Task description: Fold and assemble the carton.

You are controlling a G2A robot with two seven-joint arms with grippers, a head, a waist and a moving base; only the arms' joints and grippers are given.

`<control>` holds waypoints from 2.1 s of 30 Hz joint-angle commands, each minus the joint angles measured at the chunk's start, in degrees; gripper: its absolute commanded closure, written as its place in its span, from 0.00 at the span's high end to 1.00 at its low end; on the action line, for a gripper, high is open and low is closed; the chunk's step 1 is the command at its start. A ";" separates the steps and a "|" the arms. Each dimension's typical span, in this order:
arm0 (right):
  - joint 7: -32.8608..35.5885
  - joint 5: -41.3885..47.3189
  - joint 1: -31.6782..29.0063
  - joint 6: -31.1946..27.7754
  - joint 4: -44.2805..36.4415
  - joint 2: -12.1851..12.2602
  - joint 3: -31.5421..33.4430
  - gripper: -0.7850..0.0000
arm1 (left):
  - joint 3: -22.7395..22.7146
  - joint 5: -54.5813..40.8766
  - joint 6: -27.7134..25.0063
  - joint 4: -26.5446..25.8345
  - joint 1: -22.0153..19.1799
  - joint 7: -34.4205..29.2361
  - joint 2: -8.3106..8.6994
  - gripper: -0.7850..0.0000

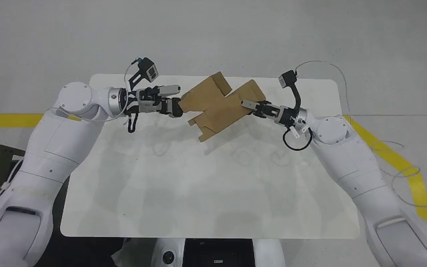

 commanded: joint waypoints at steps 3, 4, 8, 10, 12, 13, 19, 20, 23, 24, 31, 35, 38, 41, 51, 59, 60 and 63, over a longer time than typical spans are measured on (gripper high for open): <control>0.06 -0.25 -0.12 0.33 -0.49 -0.28 0.11 0.00 | -0.71 0.19 0.57 -0.74 0.48 0.89 -0.15 1.00; 0.04 -0.22 -0.12 0.35 -0.55 -0.36 0.17 0.00 | -0.77 0.42 0.73 -0.89 0.62 1.31 -0.21 1.00; 0.38 -0.32 -0.04 0.30 -0.61 -0.66 0.33 0.00 | -0.70 1.55 1.62 -0.81 1.00 3.26 -0.59 1.00; 0.53 -0.35 -0.02 0.29 -0.51 -0.82 0.37 0.00 | -0.57 2.15 2.08 -0.59 1.11 4.13 -0.81 1.00; 0.62 -0.29 -0.02 0.18 -0.42 -1.00 0.40 0.00 | -0.46 2.79 2.47 -0.25 1.24 5.08 -1.03 1.00; 0.71 -0.27 -0.01 0.16 -0.37 -1.09 0.38 0.00 | -0.43 3.00 2.69 -0.07 1.30 5.49 -1.14 1.00; 1.18 -0.03 0.12 -0.23 0.14 -1.65 0.38 0.00 | -0.37 3.48 4.70 1.30 1.41 7.62 -1.81 0.59; 1.26 -0.02 0.16 -0.27 0.27 -1.74 0.41 0.00 | -0.36 3.49 5.01 1.48 1.43 7.78 -1.92 0.55; 1.45 0.04 0.20 -0.51 0.59 -1.97 0.52 0.00 | -0.44 3.69 5.46 1.95 1.41 7.85 -2.20 0.53; 1.46 -0.03 0.22 -0.55 0.71 -2.04 0.57 0.00 | -0.48 3.90 5.49 2.08 1.42 7.87 -2.28 0.53; 1.64 -0.52 0.26 -0.77 1.19 -2.44 1.00 0.00 | -0.83 6.77 5.19 2.50 1.56 8.54 -2.62 0.51; 1.84 -0.83 0.23 -0.66 1.40 -2.62 1.28 0.00 | -0.85 9.52 4.85 2.40 1.65 8.87 -2.72 0.49; 1.91 -1.09 0.16 -0.59 1.45 -2.75 1.48 0.00 | -0.98 10.87 4.69 2.13 1.79 9.01 -2.82 0.44; 2.02 -1.24 0.07 -0.60 1.50 -2.87 1.71 0.00 | -1.16 11.99 4.52 1.70 1.98 9.02 -2.89 0.36; 2.03 -1.91 -0.36 -0.59 1.67 -3.24 2.43 0.00 | -1.75 14.88 4.69 0.57 2.70 8.25 -3.10 0.16; 2.35 -2.22 -0.73 0.03 1.68 -3.49 2.97 0.73 | -2.63 15.77 4.72 -0.12 3.32 8.19 -3.26 0.00; 2.61 -2.13 -0.81 0.21 1.81 -3.48 3.09 1.00 | -2.79 15.85 4.74 -0.11 3.34 8.24 -3.27 0.00; 3.46 -2.20 -0.98 0.81 2.43 -3.22 4.09 1.00 | -3.34 16.31 4.43 -0.09 3.34 8.45 -3.29 0.00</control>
